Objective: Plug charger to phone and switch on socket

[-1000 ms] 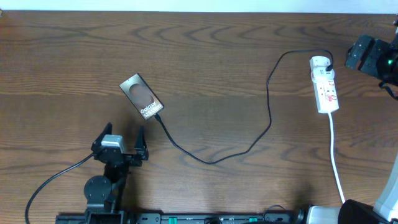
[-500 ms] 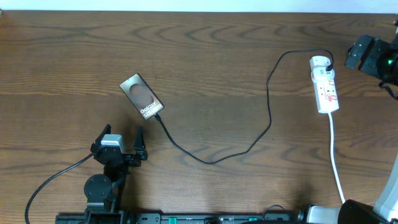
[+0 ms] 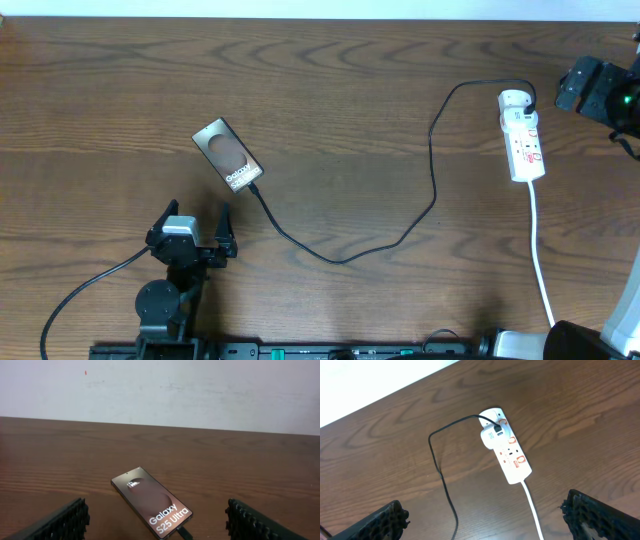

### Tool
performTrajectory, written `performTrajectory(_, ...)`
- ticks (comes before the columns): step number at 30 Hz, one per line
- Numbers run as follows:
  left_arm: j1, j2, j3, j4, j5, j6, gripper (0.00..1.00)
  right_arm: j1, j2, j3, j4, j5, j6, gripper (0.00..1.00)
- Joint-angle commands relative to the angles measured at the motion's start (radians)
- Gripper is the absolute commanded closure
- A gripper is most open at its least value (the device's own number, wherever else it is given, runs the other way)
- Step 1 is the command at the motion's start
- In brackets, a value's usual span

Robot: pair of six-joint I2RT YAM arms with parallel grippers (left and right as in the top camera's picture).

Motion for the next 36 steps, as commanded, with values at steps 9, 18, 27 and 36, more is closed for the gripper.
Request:
performTrajectory(9,0.007,-0.006,-0.008,-0.047,0.01,0.016,0.14,0.005,-0.027,0.001,-0.023,0.018,-0.012,0.01)
performTrajectory(18,0.007,-0.006,-0.008,-0.047,0.01,0.016,0.14,0.161,-0.349,-0.465,0.744,-0.074,-0.059,0.01)
performTrajectory(27,0.007,-0.006,-0.008,-0.047,0.01,0.016,0.14,0.28,-0.827,-1.271,1.434,-0.071,-0.222,0.01)
performTrajectory(36,0.007,-0.006,-0.008,-0.047,0.01,0.016,0.14,0.28,-1.177,-1.78,1.646,-0.048,-0.221,0.01)
